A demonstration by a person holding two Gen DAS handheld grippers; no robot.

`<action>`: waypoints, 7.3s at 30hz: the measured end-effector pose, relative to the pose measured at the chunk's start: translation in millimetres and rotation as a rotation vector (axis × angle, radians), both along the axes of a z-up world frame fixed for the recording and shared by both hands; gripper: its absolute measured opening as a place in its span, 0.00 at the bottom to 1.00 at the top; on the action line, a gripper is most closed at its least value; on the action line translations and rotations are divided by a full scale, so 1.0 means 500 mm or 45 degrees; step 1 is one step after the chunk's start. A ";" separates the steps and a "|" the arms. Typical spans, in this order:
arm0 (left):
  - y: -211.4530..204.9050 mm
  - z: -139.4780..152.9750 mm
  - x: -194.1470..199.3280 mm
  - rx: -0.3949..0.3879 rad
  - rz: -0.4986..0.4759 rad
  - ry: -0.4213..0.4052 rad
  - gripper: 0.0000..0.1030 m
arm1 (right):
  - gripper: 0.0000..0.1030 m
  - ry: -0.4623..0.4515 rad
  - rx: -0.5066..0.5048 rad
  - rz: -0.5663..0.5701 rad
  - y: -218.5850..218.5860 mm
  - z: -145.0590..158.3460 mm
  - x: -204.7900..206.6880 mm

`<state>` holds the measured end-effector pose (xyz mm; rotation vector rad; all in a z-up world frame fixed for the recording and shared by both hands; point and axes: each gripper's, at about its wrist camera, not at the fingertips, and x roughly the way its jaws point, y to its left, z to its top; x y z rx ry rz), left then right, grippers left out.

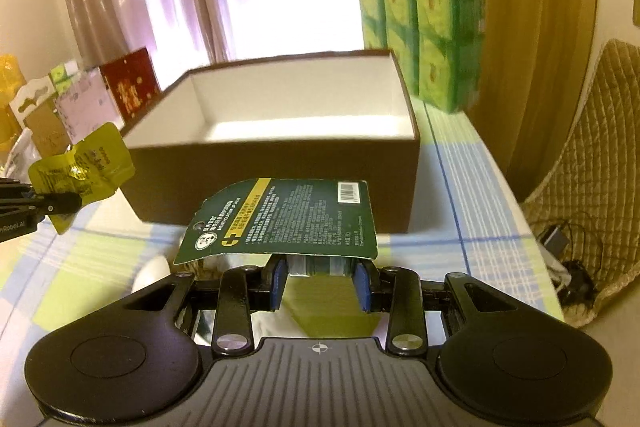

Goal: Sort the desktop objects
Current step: 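Carry the yellow packet with the left tool while the right tool carries the green package over the box, then open both tools to drop the packet and package into the box, then move the left tool to the white ladle and grasp its handle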

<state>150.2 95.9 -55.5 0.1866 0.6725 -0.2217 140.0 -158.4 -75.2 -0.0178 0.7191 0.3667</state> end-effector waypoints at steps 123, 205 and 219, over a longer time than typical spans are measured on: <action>-0.077 0.065 0.350 0.050 0.063 0.025 0.91 | 0.98 0.023 -0.131 0.096 0.094 0.040 0.359; -0.111 -0.168 0.034 -0.347 0.499 0.564 0.65 | 0.98 0.327 -0.033 -0.134 -0.205 -0.095 -0.029; 0.050 -0.164 -0.051 -0.489 0.557 0.590 0.09 | 0.98 0.353 -0.041 -0.132 -0.191 -0.110 -0.020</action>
